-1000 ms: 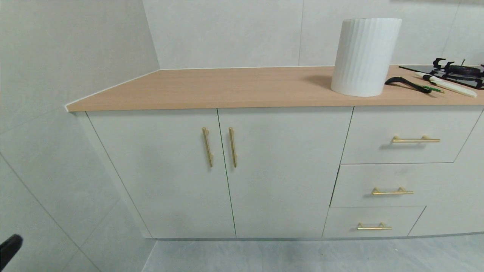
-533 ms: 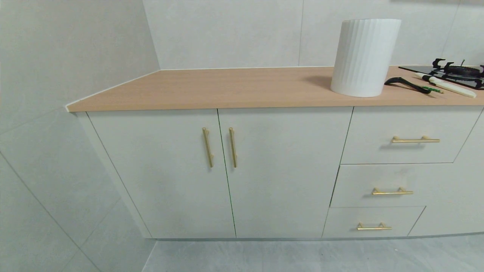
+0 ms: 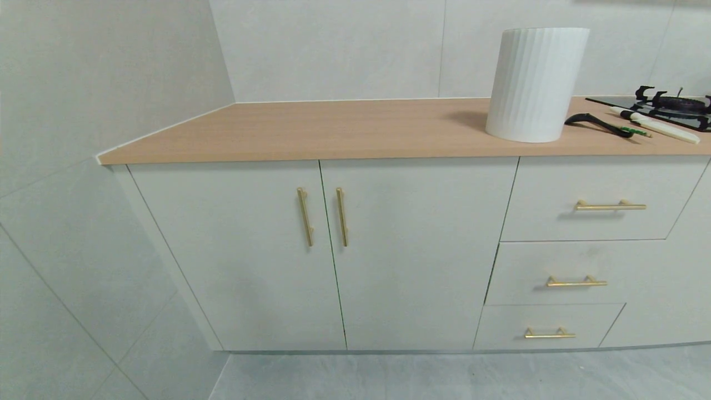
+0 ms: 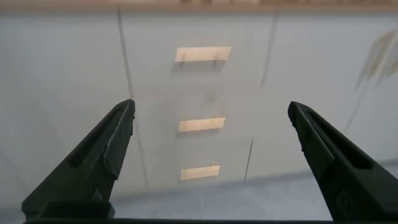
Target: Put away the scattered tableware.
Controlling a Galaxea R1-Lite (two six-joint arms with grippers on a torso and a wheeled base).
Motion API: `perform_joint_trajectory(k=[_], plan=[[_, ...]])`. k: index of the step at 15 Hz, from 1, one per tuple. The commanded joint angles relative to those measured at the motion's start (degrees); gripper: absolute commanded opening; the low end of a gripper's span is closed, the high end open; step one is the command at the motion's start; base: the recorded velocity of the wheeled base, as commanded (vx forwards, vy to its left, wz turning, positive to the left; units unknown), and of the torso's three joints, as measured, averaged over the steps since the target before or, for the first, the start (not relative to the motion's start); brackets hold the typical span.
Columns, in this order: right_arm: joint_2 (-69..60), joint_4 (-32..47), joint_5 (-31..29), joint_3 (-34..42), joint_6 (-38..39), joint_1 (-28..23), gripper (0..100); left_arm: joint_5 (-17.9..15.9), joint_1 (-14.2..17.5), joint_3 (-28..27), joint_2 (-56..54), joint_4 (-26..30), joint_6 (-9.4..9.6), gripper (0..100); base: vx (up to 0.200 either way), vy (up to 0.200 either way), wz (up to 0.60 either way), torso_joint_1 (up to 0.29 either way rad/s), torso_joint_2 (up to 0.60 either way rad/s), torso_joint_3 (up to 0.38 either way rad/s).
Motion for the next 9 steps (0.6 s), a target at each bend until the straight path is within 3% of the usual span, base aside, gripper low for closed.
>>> perform_joint_trajectory(k=[1,5,6,9], plan=[[-0.02,-2.99,1.0,6.91,0.84,0.01,100,-0.03,0.11,5.6,-0.4,-5.28,-0.25,100,0.0,0.0,0.0,0.0,0.0,0.0],[-0.02,0.62,5.75,6.74,5.06,0.01,100,-8.29,0.11,5.6,-0.4,-4.93,-2.97,100,0.0,0.0,0.0,0.0,0.0,0.0],[-0.02,0.53,6.19,6.82,4.71,0.01,100,-10.93,0.11,5.51,-0.4,-2.2,-3.06,100,0.0,0.0,0.0,0.0,0.0,0.0],[-0.02,0.53,7.77,6.82,3.39,0.01,100,-11.02,0.11,5.6,-0.31,-2.9,-3.5,100,0.0,0.0,0.0,0.0,0.0,0.0]])
